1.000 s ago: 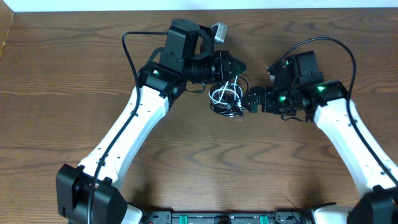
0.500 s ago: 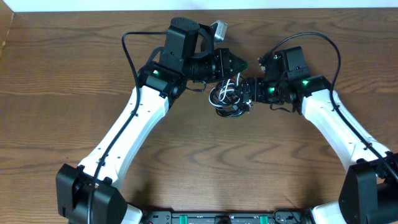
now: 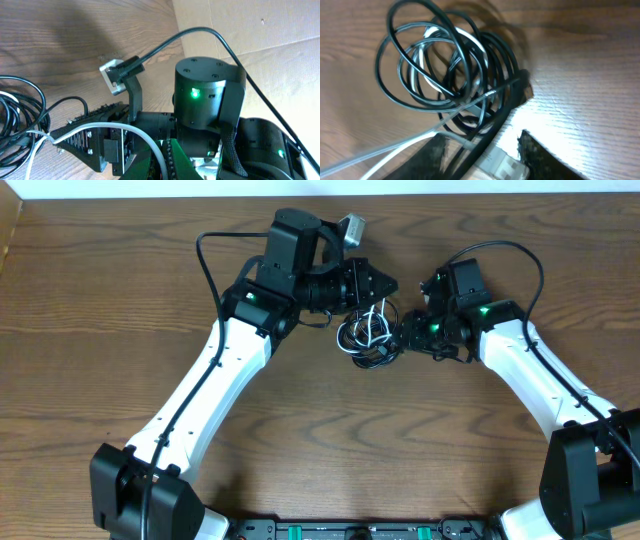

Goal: Untangle cables

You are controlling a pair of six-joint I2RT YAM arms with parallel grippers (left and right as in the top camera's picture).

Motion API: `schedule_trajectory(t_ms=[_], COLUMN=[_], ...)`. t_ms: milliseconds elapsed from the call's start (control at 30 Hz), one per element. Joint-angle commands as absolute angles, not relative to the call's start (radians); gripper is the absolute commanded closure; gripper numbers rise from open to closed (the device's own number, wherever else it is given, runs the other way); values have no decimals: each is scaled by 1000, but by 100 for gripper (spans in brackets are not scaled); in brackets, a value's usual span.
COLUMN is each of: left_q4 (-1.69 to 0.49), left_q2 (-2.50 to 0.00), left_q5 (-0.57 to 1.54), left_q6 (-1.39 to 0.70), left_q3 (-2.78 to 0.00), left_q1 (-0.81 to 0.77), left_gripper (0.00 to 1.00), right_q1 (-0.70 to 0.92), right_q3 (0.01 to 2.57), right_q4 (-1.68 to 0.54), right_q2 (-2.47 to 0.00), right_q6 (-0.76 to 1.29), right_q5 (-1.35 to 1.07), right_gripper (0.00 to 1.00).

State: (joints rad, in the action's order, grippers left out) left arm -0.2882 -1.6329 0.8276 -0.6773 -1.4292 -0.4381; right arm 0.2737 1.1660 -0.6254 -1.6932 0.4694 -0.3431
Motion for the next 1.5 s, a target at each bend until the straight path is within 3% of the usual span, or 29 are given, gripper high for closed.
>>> schedule_trajectory(t_ms=[0, 133, 367, 467, 533, 667, 800, 967, 1300, 1467], left_q4=[-289, -304, -511, -553, -554, -523, -297, 65, 715, 906], left_q2=[-1613, -1613, -1613, -1613, -1613, -1613, -1613, -1613, -1613, -1611], left_q5=[820, 819, 695, 664, 665, 717, 974, 1148, 1138, 1121], left_q6=[-779, -800, -722, -708, -699, -700, -720, -973, -1465, -1614], left_q3=[-1429, -1429, -1429, -1429, -1429, -1429, -1429, -1429, -1434, -1449], left_q1=[-402, -353, -323, -322, -322, -322, -322, -322, -310, -241], left_gripper=[93, 92, 93, 92, 92, 92, 93, 92, 92, 92], right_q1=[283, 279, 228, 192, 174, 168, 188, 192, 200, 200], right_q3=[1182, 1182, 1190, 1189, 1189, 1189, 1184, 1182, 1182, 1182], right_q4=[-654, -654, -647, -655, -667, -694, -696, -701, -733, -798], right_q2=[-1693, -1692, -1692, -1692, -1692, -1693, -1693, -1693, -1695, -1697], right_q6=[469, 463, 463, 463, 463, 462, 463, 473, 520, 608], right_q5=[-305, -324, -362, -361, -361, -329, -289, -247, -129, 20], right_gripper=[53, 48, 53, 72, 95, 99, 99, 99, 99, 99])
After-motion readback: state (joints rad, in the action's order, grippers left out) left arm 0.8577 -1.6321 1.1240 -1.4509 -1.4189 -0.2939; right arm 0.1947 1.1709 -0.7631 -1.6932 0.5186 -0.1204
